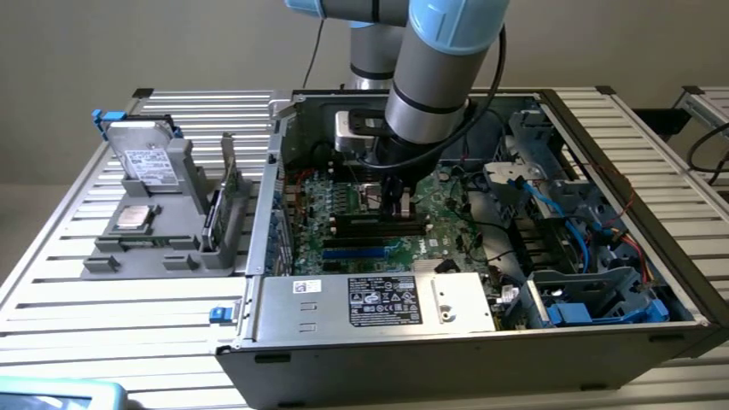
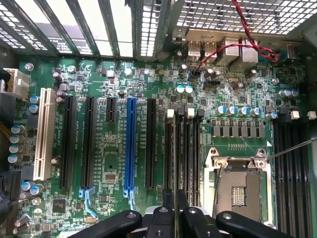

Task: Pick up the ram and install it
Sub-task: 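Insert the ram into the slot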

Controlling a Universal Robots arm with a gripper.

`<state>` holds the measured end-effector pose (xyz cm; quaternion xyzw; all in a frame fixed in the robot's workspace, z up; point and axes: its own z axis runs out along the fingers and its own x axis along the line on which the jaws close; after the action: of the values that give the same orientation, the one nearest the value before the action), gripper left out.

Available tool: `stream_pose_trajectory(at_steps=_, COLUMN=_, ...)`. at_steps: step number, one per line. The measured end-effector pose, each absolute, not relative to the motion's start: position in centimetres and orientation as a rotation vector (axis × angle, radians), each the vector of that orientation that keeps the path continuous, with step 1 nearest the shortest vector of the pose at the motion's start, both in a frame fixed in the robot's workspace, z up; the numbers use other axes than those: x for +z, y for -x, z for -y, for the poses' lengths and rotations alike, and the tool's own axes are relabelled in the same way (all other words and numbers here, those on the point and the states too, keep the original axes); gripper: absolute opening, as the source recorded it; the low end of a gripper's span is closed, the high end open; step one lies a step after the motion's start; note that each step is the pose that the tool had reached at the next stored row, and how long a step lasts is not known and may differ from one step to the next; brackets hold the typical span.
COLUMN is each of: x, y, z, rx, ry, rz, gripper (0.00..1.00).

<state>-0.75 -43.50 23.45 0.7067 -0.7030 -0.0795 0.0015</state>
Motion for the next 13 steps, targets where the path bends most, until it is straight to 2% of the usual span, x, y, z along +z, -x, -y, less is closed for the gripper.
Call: stream_pose_trajectory(at_steps=13, x=23.35, y=0.76, z=43.18, rx=-0.232, ry=-2.209, rz=2.203, gripper=0.14)
